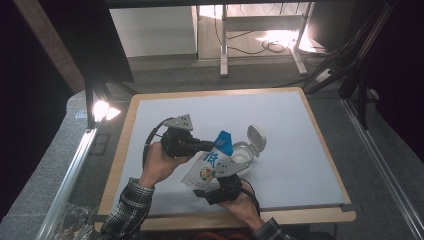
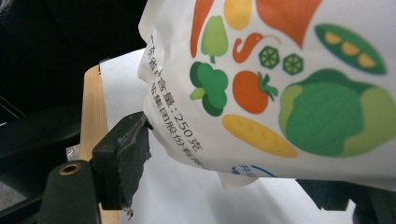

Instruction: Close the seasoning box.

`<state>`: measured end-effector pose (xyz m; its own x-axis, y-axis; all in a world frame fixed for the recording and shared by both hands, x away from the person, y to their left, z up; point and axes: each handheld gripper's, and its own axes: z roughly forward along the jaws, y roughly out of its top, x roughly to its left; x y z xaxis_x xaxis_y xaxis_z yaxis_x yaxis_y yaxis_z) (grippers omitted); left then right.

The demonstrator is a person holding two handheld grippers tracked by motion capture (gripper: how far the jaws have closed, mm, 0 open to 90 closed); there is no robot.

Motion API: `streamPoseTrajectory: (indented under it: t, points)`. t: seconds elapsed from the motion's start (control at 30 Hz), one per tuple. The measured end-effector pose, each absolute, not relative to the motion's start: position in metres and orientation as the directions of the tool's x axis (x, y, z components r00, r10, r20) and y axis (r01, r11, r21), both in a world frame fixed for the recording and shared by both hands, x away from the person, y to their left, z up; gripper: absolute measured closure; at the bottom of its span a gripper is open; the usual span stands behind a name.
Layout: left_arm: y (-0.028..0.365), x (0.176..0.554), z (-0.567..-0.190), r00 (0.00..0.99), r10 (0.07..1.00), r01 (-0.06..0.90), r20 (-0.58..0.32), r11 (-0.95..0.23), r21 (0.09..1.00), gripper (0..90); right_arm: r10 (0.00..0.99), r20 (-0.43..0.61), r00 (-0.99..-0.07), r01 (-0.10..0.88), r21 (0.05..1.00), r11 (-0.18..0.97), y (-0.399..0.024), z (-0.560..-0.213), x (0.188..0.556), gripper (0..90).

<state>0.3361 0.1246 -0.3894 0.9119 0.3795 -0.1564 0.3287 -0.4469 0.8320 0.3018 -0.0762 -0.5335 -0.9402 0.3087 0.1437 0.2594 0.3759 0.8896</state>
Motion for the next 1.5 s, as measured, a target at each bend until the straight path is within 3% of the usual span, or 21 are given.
streamPoseTrajectory:
  t: [0.37,0.73,1.0,1.5]
  points:
    - [0.128,0.334,-0.392,0.911,0.385,0.326,-0.145,-0.460,0.826,90.0,0.313,0.160,-0.936,0.272,0.894,0.357,-0.080,-0.531,0.304,20.6]
    - [0.128,0.331,-0.407,0.915,0.370,0.339,-0.162,-0.485,0.806,90.0,0.380,0.175,-0.908,0.312,0.888,0.336,-0.087,-0.529,0.308,28.5]
    - [0.133,0.325,-0.410,0.927,0.331,0.330,-0.177,-0.494,0.804,90.0,0.379,0.167,-0.910,0.303,0.893,0.332,-0.085,-0.528,0.306,31.1]
    - [0.148,0.318,-0.428,0.918,0.350,0.354,-0.187,-0.510,0.784,86.9,0.371,0.161,-0.914,0.293,0.896,0.332,-0.084,-0.527,0.304,33.3]
